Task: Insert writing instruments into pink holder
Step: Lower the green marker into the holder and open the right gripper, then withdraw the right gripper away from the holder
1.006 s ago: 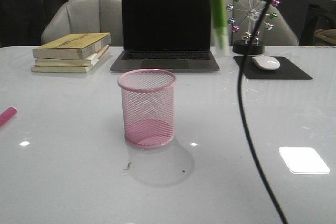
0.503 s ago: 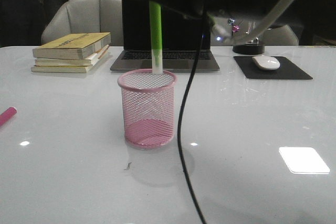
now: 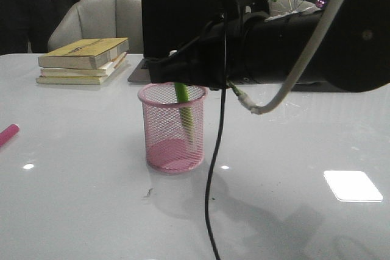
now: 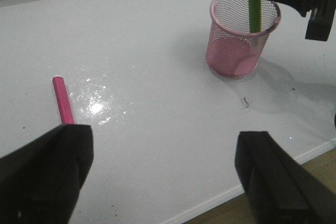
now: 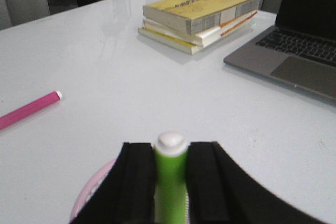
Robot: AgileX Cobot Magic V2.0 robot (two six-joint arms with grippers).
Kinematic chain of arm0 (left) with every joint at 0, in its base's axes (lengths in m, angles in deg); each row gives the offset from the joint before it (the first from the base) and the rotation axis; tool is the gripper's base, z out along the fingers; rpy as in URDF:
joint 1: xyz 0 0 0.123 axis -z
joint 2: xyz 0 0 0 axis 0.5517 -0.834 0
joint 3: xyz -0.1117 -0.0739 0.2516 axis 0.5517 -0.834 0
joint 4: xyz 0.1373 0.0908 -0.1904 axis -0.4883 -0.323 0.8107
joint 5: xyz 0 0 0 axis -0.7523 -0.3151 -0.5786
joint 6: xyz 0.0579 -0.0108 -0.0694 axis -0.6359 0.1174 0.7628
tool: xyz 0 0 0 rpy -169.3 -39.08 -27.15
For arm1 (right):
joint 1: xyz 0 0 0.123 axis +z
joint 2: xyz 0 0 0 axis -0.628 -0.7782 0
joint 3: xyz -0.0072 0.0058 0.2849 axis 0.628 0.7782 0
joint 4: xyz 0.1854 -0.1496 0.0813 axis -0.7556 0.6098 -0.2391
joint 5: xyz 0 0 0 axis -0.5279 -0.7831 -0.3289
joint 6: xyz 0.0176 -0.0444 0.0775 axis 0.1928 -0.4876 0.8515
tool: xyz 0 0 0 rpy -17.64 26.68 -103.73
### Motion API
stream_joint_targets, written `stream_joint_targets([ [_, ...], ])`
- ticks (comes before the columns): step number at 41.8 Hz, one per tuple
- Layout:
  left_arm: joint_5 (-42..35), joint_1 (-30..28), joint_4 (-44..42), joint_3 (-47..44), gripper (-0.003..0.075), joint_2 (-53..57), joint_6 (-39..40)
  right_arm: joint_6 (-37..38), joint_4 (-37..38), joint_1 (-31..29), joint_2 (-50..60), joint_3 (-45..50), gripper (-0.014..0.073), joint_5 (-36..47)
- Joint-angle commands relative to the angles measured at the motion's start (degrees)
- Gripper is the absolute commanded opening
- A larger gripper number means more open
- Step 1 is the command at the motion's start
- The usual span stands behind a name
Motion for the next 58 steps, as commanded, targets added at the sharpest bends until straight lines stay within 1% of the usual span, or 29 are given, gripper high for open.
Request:
stream_joint_targets([
  [1, -4.3, 0.5, 0.4, 1.7, 0.0601, -0.3, 0.2, -0.6, 0.7, 0.1, 2.7, -1.8, 0.035, 2.8],
  [5, -4.3, 0.5, 0.4, 1.7, 0.0601, -0.3, 0.2, -0.6, 0.7, 0.1, 3.0, -1.8, 0.0417, 3.1],
  [9, -4.3, 0.5, 0.4, 1.7, 0.0601, -0.3, 0.2, -0.6, 0.7, 0.1, 5.1, -1.8, 0.0428, 2.1],
  [12, -4.3, 0.5, 0.4, 1.7, 0.0601, -0.3, 0.2, -0.6, 0.7, 0.1, 8.3, -1.8, 0.0428, -1.2],
  [17, -4.3, 0.5, 0.4, 1.7, 0.0601, -0.3, 0.2, -0.6, 0.7, 0.0, 16.6, -1.8, 0.0428, -13.0],
  [28, -4.3, 0.5, 0.4, 1.7, 0.0601, -0.3, 0.2, -0.6, 1.1, -0.6, 39.0, -1.8, 0.0428, -49.8],
  [32, -4.3, 0.5, 0.4, 1.7, 0.0601, -0.3, 0.2, -0.6, 1.3, -0.6, 46.2, -0.9, 0.0428, -59.4],
  [34, -4.4, 0.5, 0.4, 1.7, 0.0601, -0.3, 0.2, -0.6, 1.3, -0.6, 49.9, 0.4, 0.0428, -62.4],
  [43, -4.4, 0.5, 0.4, 1.7, 0.0601, -0.3, 0.2, -0.6, 1.3, -0.6, 65.9, 8.3, 0.0428, -69.7],
  [48, -4.4, 0.5, 0.4, 1.7, 0.0601, -0.3, 0.2, -0.6, 1.3, -0.6, 72.9, 11.2, 0.0428, -74.1],
  [54, -4.4, 0.5, 0.4, 1.7, 0.0601, -0.3, 0.2, -0.6, 1.3, -0.6, 78.1, 13.3, 0.0428, -77.5],
  [58, -4.4, 0.5, 0.4, 1.7, 0.0601, -0.3, 0.2, -0.6, 1.3, -0.6, 79.1, 13.7, 0.0428, -78.5],
])
